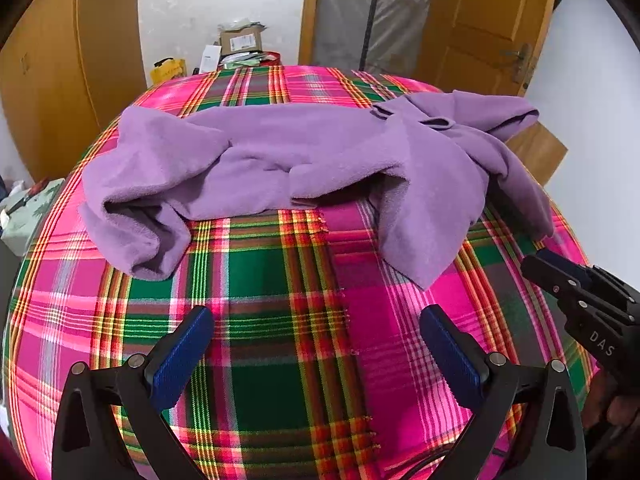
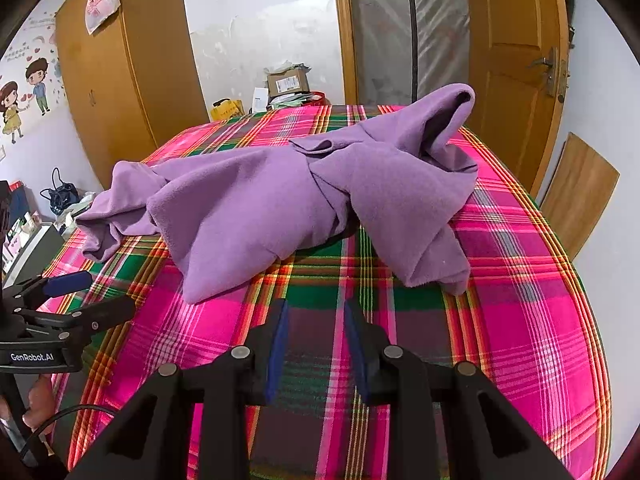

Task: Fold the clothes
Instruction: 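Grasp the lilac sweater body with the right gripper and lift it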

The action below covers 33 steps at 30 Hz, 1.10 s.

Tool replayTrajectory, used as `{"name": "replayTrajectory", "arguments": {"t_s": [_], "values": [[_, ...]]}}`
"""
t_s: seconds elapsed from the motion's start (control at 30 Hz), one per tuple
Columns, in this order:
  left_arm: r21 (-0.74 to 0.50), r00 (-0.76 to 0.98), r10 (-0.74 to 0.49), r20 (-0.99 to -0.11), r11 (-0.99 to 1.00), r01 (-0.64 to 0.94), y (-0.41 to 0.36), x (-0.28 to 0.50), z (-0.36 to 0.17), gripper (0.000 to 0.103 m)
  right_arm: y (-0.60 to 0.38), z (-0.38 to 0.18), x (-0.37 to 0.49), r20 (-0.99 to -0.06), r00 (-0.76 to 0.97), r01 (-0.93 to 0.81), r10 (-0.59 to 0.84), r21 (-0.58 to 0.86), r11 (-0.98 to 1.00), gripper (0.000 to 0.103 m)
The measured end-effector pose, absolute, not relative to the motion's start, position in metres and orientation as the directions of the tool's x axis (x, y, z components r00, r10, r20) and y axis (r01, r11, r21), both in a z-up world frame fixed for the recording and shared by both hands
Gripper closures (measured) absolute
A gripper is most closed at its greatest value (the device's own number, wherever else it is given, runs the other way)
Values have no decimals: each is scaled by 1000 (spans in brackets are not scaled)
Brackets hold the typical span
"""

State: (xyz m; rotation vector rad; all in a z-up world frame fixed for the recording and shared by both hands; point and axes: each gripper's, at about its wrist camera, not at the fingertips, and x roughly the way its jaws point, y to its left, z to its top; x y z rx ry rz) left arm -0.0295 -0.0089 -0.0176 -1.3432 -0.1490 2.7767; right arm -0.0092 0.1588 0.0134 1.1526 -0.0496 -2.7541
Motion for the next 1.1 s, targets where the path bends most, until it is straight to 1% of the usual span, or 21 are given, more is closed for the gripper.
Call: {"name": "replayTrajectory", "arguments": {"t_s": [0.5,0.77,0.93,1.1], "values": [[-135,-619,120,-777,-991,-22,-5,-35,-12,0,171,10,-20,-710,-685,127,-164,105,-986,74],[-184,-628,191,-755,-980,-76,-6,-49,-8,0,187,16,-39,-704,-702,79,-107,73,-994,74],[-199,-615,208,-761,-976,-83,-5,-66,-9,0,199,15,-57,-712,-699,39,-59,45,-998,74],[-237,-607,240,-757,-968,-87,-6,-79,-10,0,206,18,-73,-706,-708,33,-32,12,-999,74]]}}
